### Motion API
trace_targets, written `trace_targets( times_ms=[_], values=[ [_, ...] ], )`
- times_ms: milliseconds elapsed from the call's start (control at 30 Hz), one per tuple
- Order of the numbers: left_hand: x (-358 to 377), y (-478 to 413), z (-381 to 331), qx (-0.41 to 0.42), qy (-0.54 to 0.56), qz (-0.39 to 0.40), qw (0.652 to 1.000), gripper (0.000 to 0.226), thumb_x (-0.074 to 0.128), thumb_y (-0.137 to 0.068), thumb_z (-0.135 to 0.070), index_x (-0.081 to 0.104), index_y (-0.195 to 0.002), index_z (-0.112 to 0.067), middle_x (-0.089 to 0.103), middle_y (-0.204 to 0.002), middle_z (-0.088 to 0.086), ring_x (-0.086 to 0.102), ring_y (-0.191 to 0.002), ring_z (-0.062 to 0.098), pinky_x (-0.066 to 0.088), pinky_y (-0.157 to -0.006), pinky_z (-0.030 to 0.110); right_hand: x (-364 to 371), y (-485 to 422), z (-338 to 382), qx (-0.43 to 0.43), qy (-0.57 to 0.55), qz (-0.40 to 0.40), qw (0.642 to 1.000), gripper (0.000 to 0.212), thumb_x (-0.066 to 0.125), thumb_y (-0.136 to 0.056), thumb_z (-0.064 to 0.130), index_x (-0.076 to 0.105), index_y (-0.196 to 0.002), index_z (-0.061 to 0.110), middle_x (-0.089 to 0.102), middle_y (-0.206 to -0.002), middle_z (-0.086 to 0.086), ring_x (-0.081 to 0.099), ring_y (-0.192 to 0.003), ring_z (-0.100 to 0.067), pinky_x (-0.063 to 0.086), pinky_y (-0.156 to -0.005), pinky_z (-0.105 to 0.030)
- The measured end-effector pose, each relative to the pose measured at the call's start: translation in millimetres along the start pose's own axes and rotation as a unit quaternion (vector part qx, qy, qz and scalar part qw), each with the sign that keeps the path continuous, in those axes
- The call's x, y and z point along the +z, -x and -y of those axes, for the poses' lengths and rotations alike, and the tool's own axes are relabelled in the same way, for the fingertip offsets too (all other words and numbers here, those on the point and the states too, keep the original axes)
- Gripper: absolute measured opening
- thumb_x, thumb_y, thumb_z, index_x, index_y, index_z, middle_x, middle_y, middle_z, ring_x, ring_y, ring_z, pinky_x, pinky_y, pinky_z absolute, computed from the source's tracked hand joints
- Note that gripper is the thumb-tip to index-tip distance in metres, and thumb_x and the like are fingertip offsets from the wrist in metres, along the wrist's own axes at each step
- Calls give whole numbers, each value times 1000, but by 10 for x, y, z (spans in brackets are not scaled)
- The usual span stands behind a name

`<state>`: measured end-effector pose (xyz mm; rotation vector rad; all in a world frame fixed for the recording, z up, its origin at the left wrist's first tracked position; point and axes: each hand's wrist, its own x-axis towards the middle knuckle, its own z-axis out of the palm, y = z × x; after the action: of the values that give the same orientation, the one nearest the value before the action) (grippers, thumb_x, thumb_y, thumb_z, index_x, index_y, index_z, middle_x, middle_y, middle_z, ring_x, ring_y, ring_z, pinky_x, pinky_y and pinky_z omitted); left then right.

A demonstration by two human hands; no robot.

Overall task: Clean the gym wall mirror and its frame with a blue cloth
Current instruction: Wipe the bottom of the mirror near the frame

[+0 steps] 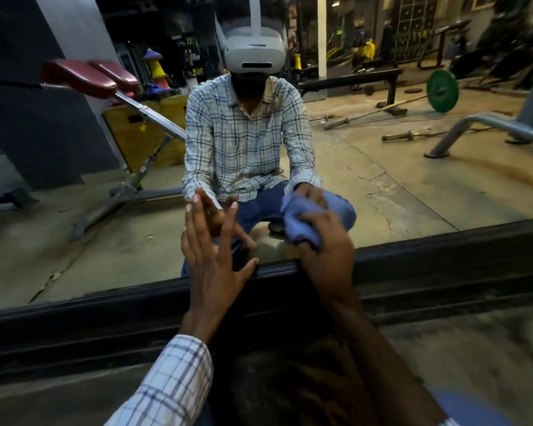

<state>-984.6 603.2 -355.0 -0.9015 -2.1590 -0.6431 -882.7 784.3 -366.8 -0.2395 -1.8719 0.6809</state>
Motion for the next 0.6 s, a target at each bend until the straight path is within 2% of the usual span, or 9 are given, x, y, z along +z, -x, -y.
trace_targets(
  times_ms=[67,133,167,233,333,400,467,533,600],
  values=[
    [52,-34,-129,2,-2,2,1000,120,92,-71,-45,19,-165,-28,-10,-170,26,-8,-159,40,18,-120,67,-228,-250,-61,56,-30,-119,991,34,72,-79,-1,68,-111,10,61,-108,-7,61,-97,-24,47,-83,-29],
    [99,-69,-256,3,0,6,1000,119,92,-71,-43,20,-165,-28,-12,-170,24,-9,-159,41,18,-119,70,-300,-320,-133,60,-31,-148,987,35,72,-78,-1,68,-111,9,61,-107,-7,60,-96,-23,49,-82,-32],
    [120,-88,-307,2,3,6,1000,120,92,-70,-42,19,-165,-29,-14,-170,23,-10,-158,41,18,-119,70,-258,-265,-153,49,-29,-125,990,36,72,-78,0,68,-113,8,61,-109,-8,61,-99,-25,50,-85,-35],
    [156,-105,-377,-7,6,6,1000,123,92,-70,-39,16,-166,-29,-16,-170,22,-13,-158,40,18,-120,69,-76,-11,-221,-3,-16,-19,1000,34,71,-82,8,69,-117,8,63,-115,-9,61,-106,-28,48,-91,-36],
    [201,-92,-434,-18,5,-3,1000,122,92,-71,-36,15,-166,-24,-14,-171,22,-12,-159,39,17,-121,66,47,292,-342,-81,29,111,990,27,66,-92,26,70,-114,11,63,-111,-9,62,-99,-30,50,-81,-37],
    [213,-87,-455,-24,4,-4,1000,127,95,-68,-34,15,-166,-23,-13,-171,22,-11,-159,40,17,-122,66,-49,191,-414,-81,30,87,992,23,71,-89,17,71,-111,11,64,-109,-9,62,-98,-29,50,-77,-36],
    [211,-95,-476,-28,7,-4,1000,129,97,-66,-34,15,-166,-22,-14,-170,23,-11,-159,39,17,-121,67,-216,0,-459,-6,3,-9,1000,27,74,-86,4,70,-112,8,64,-111,-9,62,-100,-24,49,-82,-32],
    [218,-101,-497,-34,6,1,999,128,97,-66,-34,16,-166,-21,-14,-170,23,-12,-159,38,19,-121,67,-322,-92,-539,49,-15,-79,996,24,71,-89,5,69,-112,7,64,-111,-8,60,-101,-21,50,-85,-29],
    [228,-104,-516,-39,5,-3,999,131,97,-65,-33,14,-165,-23,-13,-170,23,-12,-159,38,19,-121,66,-270,47,-580,23,-14,-20,999,24,63,-95,22,69,-115,10,64,-113,-8,60,-104,-20,49,-90,-31]
  ],
)
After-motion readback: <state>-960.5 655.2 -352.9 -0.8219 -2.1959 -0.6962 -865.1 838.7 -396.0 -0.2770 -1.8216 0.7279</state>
